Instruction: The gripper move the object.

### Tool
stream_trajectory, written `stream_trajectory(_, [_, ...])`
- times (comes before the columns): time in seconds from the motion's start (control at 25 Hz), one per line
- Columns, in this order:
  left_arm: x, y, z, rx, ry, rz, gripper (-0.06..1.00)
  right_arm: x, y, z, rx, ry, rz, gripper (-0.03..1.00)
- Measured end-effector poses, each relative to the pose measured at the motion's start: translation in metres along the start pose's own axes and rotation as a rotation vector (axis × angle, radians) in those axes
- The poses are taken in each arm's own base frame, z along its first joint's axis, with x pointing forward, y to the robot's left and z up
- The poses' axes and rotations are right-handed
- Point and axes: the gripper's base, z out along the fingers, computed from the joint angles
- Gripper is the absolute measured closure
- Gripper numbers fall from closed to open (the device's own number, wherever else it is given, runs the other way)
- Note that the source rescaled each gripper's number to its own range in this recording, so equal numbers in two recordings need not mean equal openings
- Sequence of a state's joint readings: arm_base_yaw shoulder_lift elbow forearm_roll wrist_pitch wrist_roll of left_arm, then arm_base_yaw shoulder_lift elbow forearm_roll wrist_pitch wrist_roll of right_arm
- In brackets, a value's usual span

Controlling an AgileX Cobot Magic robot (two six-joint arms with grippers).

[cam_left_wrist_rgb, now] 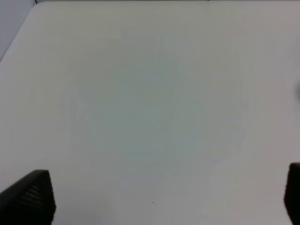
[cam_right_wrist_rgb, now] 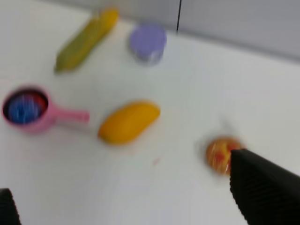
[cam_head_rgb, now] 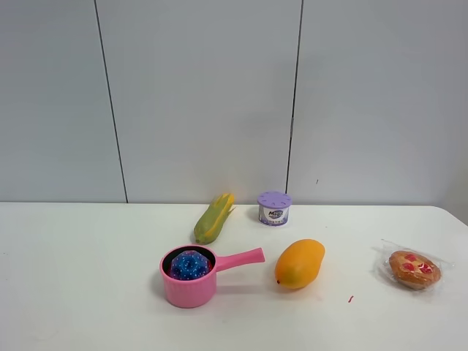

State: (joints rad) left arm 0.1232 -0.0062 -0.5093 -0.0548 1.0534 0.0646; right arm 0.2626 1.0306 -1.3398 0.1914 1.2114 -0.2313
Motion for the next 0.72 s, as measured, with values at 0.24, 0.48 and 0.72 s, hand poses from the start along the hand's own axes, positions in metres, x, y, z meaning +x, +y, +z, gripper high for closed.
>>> stream_trajectory(0.24, [0.0,0.0,0.0,0.0,0.0,0.0,-0.06,0.056,0.001,0.048,-0.035,0.161,0.045,0.29])
stream_trajectory(0.48, [0.0,0.0,0.0,0.0,0.0,0.0,-0.06,0.103,0.008,0.057,-0.031,0.118,0.067,0.29])
stream_trajectory(0.72, [0.0,0.0,0.0,0.0,0.0,0.0,-0.06,0.132,0.019,0.019,-0.003,-0.065,0.035,0.29])
